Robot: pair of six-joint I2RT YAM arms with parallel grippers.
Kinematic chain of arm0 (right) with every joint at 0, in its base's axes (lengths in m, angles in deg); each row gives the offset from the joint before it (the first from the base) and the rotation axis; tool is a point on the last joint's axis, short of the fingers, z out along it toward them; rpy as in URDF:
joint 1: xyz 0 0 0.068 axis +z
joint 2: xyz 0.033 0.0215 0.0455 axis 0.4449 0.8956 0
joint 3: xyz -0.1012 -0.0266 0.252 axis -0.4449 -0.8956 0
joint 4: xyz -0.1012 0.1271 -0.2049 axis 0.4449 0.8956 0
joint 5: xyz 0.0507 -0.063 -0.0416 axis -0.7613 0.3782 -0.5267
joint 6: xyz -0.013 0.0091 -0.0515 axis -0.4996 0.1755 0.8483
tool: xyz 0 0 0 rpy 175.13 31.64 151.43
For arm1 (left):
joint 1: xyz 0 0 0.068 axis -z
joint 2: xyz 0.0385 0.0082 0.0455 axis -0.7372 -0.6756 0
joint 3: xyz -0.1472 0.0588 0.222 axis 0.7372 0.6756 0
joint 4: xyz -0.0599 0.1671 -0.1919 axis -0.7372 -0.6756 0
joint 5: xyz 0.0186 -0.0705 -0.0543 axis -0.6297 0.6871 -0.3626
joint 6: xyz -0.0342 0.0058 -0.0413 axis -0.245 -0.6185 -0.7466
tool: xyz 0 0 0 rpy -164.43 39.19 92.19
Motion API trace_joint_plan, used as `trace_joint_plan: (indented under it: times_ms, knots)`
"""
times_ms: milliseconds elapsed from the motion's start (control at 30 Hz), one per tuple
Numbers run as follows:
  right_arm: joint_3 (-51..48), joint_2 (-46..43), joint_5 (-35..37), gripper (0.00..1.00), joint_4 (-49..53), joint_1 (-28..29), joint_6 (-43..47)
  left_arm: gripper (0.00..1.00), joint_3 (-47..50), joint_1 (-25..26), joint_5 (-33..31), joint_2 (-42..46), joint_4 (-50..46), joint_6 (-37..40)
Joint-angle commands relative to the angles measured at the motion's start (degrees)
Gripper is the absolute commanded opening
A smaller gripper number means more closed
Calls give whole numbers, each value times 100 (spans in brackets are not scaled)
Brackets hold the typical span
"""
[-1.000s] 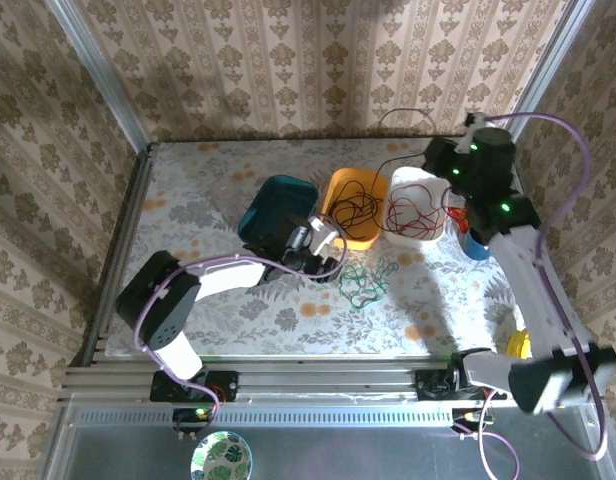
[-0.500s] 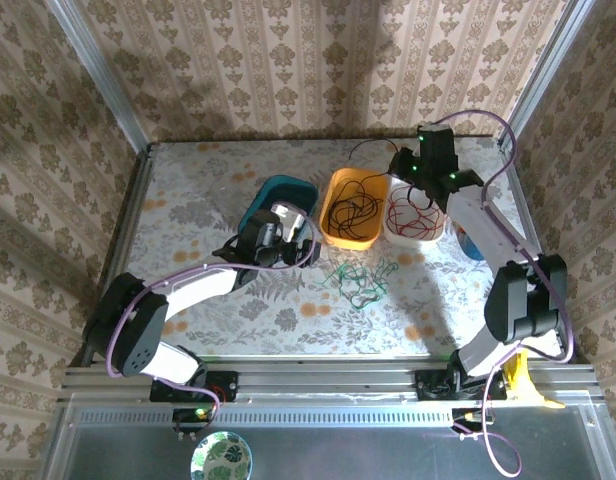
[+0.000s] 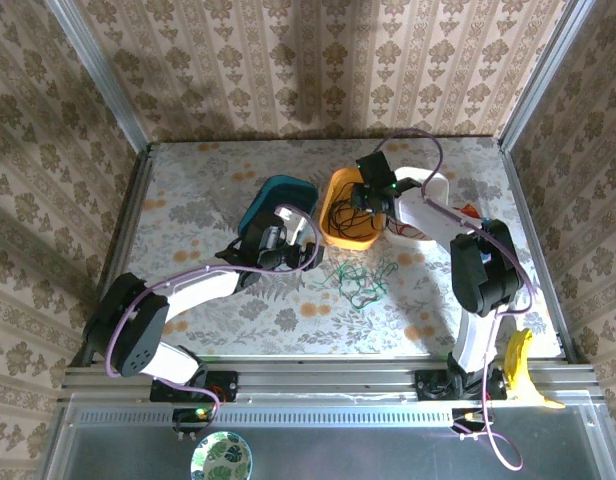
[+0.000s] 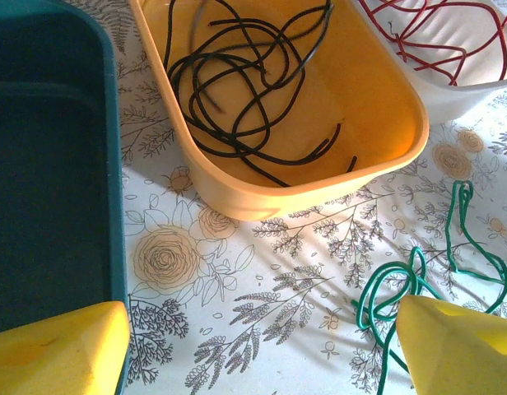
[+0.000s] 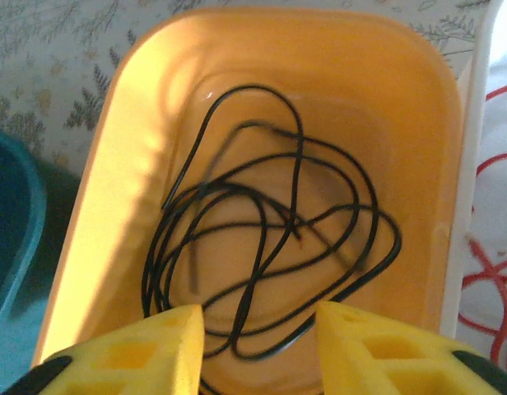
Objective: Untangle the cables
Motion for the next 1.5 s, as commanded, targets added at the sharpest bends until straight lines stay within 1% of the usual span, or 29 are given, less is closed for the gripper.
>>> trace_joint_plan:
  times_ms: [0,67,133,300,533,567,633,700,733,800,833,867,900,967,1000,1067,1167,1300,1367,1467]
  knots:
    - [-268,-634,657,51,67,-2,114,86,-134,41,29,-69,-289,189]
    - [-378,-919,712,54,124,-3,151,85,-244,97,86,-126,-483,363]
    - [-545,-1263,723,55,85,-6,187,85,-377,160,178,-233,-686,548]
    - [-1048,-2126,707,56,81,-21,190,82,-802,388,516,-742,-1060,917]
    - [-1670,-2906,649,56,299,-62,154,77,-1435,620,1106,-1546,-1500,1251]
    - [-1742,-2962,584,56,328,-61,163,76,-1508,631,1159,-1656,-1560,1298]
    - [-1860,-3048,300,56,341,-60,249,72,-1632,657,1209,-1852,-1664,1368]
    - [-2023,-3113,-364,55,342,-62,423,63,-1735,666,1240,-2016,-1777,1404]
    - [-2113,-3105,-751,55,342,-59,507,58,-1764,666,1257,-2065,-1808,1415]
    - [-2272,-2977,-1630,55,503,-15,735,44,-1787,662,1282,-2120,-1827,1424]
    - [-2313,-2867,-1883,55,680,8,803,37,-1792,666,1300,-2124,-1827,1409]
    - [-2317,-2686,-2098,54,920,56,978,27,-1780,666,1325,-2123,-1819,1398]
    - [-2266,-2481,-2043,54,1252,98,1121,19,-1778,675,1351,-2109,-1827,1373]
    - [-2248,-2112,-1959,54,1631,121,1283,8,-1782,675,1389,-2063,-1836,1324]
    - [-2249,-1935,-1956,54,1737,117,1305,5,-1775,675,1390,-2031,-1828,1301]
    - [-2272,-1636,-2133,54,1753,117,1301,1,-1733,678,1363,-1936,-1773,1251]
    - [-2234,-1157,-2401,53,1696,175,1328,0,-1687,675,1311,-1761,-1704,1194]
    - [-2021,-667,-2327,52,1835,284,1417,0,-1735,675,1267,-1592,-1748,1176]
    - [-1984,-613,-2364,52,1842,325,1444,0,-1748,671,1241,-1527,-1756,1191]
    - [-2097,-831,-2396,52,1713,363,1501,0,-1801,675,1207,-1504,-1834,1228]
